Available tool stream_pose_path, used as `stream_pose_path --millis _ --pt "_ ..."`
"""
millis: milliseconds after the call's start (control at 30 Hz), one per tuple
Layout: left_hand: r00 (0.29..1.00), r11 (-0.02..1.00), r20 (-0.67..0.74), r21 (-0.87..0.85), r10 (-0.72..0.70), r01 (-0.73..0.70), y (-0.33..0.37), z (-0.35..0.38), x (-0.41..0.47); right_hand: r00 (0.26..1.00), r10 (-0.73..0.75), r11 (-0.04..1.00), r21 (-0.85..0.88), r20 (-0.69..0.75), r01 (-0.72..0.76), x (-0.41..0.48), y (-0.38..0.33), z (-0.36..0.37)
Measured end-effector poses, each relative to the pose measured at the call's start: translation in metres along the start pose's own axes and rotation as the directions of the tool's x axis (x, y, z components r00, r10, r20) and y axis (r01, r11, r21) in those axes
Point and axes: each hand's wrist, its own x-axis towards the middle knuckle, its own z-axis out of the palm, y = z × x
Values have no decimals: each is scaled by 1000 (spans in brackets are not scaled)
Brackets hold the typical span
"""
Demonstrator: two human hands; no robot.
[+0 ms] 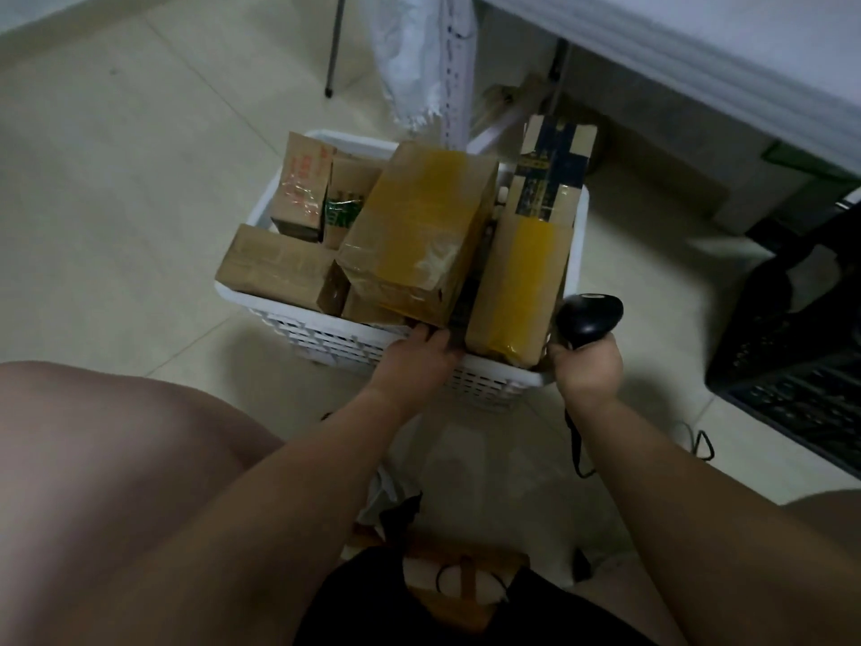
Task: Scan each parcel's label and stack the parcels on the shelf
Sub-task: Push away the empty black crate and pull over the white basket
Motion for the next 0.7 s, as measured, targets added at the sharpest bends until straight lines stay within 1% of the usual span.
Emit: stream_pose_path --millis 100,200,467,600,700 --pt "998 998 -12 28 55 -54 25 -7 12 998 45 999 18 -43 -44 6 17 -25" --pt "989 987 -31 74 144 -141 47 -11 25 991 112 993 57 -75 -108 11 32 -49" --pt "940 942 -107 130 325 -311 103 -20 55 952 229 970 124 -202 -207 21 76 -101" --pt "924 927 -129 160 360 -339 120 -22 66 943 248 966 131 -222 -223 23 85 -118" --pt "936 936 -128 172 329 -306 127 -24 70 961 222 975 53 -165 -216 30 89 -135"
